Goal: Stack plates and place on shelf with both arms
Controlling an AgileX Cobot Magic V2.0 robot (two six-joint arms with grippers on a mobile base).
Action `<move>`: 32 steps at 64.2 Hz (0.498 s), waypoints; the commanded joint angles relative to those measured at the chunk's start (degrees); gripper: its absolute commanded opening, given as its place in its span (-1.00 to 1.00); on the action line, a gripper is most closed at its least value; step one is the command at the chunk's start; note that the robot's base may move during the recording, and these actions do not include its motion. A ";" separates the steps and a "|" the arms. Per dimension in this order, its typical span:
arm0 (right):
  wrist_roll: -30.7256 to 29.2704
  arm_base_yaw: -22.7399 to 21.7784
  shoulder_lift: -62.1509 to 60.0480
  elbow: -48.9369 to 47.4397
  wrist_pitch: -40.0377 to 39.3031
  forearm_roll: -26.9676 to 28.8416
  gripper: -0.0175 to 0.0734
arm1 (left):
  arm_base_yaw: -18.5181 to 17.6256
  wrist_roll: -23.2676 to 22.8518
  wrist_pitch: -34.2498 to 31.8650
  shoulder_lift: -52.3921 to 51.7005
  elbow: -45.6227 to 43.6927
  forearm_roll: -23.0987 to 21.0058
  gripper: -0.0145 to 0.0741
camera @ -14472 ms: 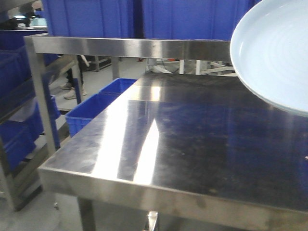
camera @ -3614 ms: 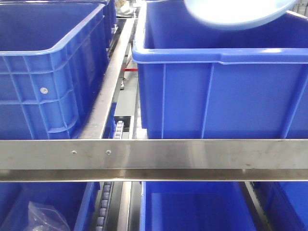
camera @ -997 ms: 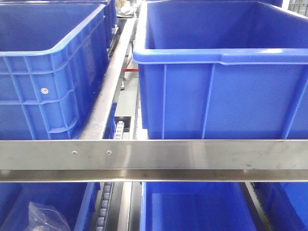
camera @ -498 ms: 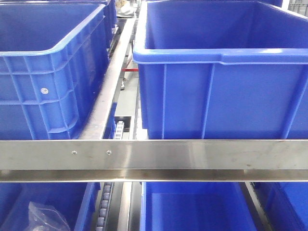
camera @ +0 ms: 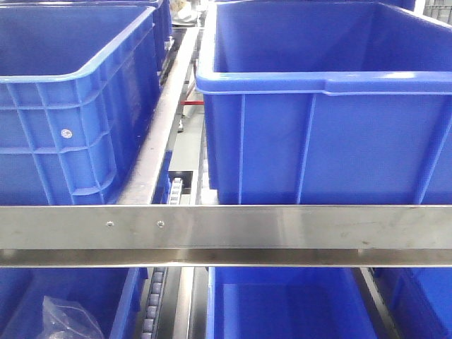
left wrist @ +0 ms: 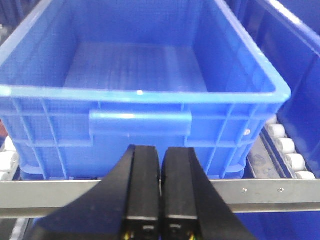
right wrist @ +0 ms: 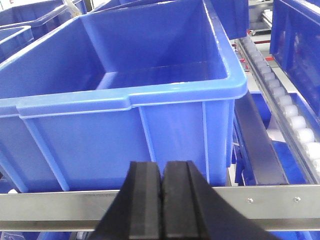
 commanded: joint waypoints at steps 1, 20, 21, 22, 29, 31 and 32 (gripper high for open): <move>-0.20 -0.27 -1.06 0.06 -4.57 -0.34 -0.57 | -0.12 -0.54 -7.62 -4.22 2.51 -0.32 -0.48; -0.20 -0.27 -1.06 0.06 -4.57 -0.34 -0.57 | -0.12 -0.54 -10.13 -11.02 10.16 -3.19 -0.48; -0.20 -0.27 -1.06 0.06 -4.57 -0.34 -0.57 | -0.12 -0.54 -10.13 -11.02 10.16 -3.19 -0.48; -0.20 -0.27 -1.06 0.06 -4.57 -0.34 -0.57 | -0.12 -0.54 -10.24 -11.02 10.16 -3.07 -0.48; -0.20 -0.27 -1.06 0.06 -4.57 -0.34 -0.57 | -0.12 -0.54 -10.38 -11.02 10.16 -3.07 -0.48; -0.20 -0.27 -1.06 0.06 -4.57 -0.34 -0.57 | -0.12 -0.54 -10.38 -11.02 10.16 -3.07 -0.48; -0.20 -0.27 -1.06 0.06 -4.57 -0.34 -0.57 | -0.12 -0.54 -10.38 -11.02 10.16 -3.07 -0.48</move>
